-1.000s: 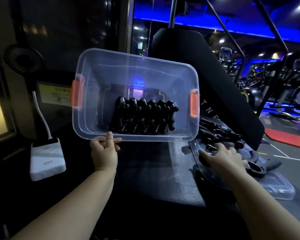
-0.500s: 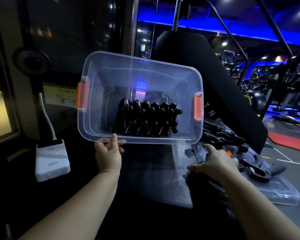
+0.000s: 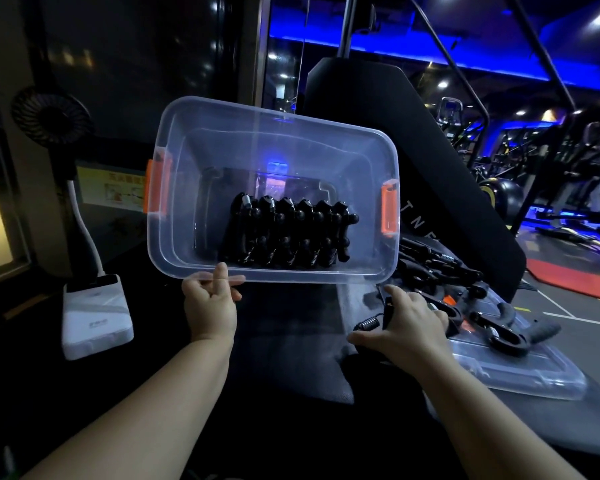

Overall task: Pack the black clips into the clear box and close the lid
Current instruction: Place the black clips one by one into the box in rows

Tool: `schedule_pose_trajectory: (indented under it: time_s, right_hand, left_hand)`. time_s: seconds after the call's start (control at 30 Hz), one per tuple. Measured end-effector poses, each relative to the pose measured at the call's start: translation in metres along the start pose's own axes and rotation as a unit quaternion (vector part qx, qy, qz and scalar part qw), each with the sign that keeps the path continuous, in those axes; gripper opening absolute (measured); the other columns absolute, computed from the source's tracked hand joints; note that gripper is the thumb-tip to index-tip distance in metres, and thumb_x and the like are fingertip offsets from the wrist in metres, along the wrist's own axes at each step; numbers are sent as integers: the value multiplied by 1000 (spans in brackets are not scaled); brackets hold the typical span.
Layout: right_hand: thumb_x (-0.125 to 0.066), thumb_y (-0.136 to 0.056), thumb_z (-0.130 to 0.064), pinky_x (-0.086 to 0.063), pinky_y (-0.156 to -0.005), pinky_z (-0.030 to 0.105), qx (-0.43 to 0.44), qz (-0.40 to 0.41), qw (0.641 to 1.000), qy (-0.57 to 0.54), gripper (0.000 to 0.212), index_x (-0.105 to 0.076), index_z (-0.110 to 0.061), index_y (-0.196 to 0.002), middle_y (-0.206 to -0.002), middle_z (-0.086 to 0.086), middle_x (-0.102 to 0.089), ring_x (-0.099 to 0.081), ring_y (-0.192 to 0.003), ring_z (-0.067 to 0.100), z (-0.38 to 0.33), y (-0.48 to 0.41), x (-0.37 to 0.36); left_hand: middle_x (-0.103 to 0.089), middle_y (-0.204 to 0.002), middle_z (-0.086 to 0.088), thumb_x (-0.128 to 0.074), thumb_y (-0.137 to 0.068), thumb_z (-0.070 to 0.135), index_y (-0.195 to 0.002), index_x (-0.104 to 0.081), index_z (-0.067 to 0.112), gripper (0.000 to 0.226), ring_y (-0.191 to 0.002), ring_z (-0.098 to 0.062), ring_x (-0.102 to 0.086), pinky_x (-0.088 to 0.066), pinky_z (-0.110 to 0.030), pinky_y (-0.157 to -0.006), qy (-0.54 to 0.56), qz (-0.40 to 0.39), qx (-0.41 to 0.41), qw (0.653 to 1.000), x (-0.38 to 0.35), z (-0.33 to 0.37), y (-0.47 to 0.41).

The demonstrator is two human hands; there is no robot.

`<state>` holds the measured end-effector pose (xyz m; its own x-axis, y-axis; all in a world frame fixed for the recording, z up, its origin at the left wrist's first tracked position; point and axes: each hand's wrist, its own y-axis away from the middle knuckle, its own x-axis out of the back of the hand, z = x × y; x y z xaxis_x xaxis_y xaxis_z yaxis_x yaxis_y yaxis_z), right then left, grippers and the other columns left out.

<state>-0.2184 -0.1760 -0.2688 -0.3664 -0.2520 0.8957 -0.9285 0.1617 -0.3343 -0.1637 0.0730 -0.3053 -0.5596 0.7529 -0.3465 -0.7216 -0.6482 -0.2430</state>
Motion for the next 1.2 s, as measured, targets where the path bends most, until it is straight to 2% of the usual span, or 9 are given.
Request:
schedule_pose_trajectory:
  time_s: [0.23,0.43,0.6,0.67,0.77,0.87,1.03,1.13,1.2]
  right_hand:
    - [-68,-52,-78,-16,-82,25,34,38,998,-40,83,-49,-32,-118,-117,-5,-52,-47,-111,15,0,8,-4]
    - [-34,-50,-93,-20,-80,27,82,98,992,5,85,-47,-29,-104,-98,-11,-64,-61,-89,15,-2,12,-12]
    - [-46,-65,-84,-20,-74,27,140,189,972,-28,66,-51,-23,-91,-75,-10,-60,-59,-69,16,-13,15,-21]
    - [-53,-73,-67,-24,-72,28,188,235,949,-93,47,-46,-23,-84,-64,-15,-47,-46,-62,2,-22,18,-25]
    - [-54,-83,-43,-24,-68,22,242,234,923,-185,22,-42,-24,-82,-66,-19,-38,-39,-78,-12,-35,22,-27]
    - [-45,-86,-36,-32,-71,15,250,155,924,-245,9,-39,-30,-84,-73,-19,-45,-38,-82,-1,-36,21,-32]
    - [-53,-80,-21,-37,-79,16,249,99,921,-283,18,-47,-30,-94,-88,-20,-51,-48,-88,11,-35,19,-26]
    - [-51,-73,-27,-40,-88,33,242,121,939,-211,25,-57,-26,-96,-92,-19,-58,-53,-94,11,-33,19,-18]
    - [-46,-71,-40,-36,-90,34,204,127,966,-94,34,-63,-29,-98,-99,-15,-60,-50,-102,14,-35,20,-9]
  left_hand:
    - [-70,-72,0,-49,-97,31,-106,-46,-9,41,-41,-2,-48,-44,-24,-54,-2,0,3,1000,0,1,-1]
    - [-70,-71,0,-49,-98,30,-106,-46,-5,36,-41,-1,-48,-44,-25,-56,-1,-1,3,1000,1,4,2]
    - [-70,-72,1,-49,-97,32,-102,-45,1,31,-42,-2,-49,-45,-27,-58,0,-3,2,1000,1,3,2]
    - [-70,-72,2,-48,-97,32,-98,-43,6,26,-42,-2,-50,-45,-25,-58,-3,-3,1,1000,1,3,2]
    - [-70,-72,2,-48,-98,32,-98,-42,9,24,-42,-1,-50,-45,-24,-58,-7,-3,2,1000,1,3,3]
    - [-70,-73,0,-48,-98,31,-98,-41,8,24,-42,0,-50,-45,-25,-59,-6,-2,0,1000,1,3,3]
    - [-70,-74,-2,-48,-98,30,-89,-39,15,19,-41,-1,-49,-44,-24,-57,-2,-6,-3,1000,1,2,1]
    - [-70,-73,-2,-48,-98,28,-87,-38,17,19,-41,-1,-48,-43,-24,-56,1,-7,-6,1000,1,2,1]
    - [-70,-74,-2,-49,-98,28,-92,-39,12,19,-41,0,-48,-43,-23,-55,2,-8,-6,1000,1,2,1]
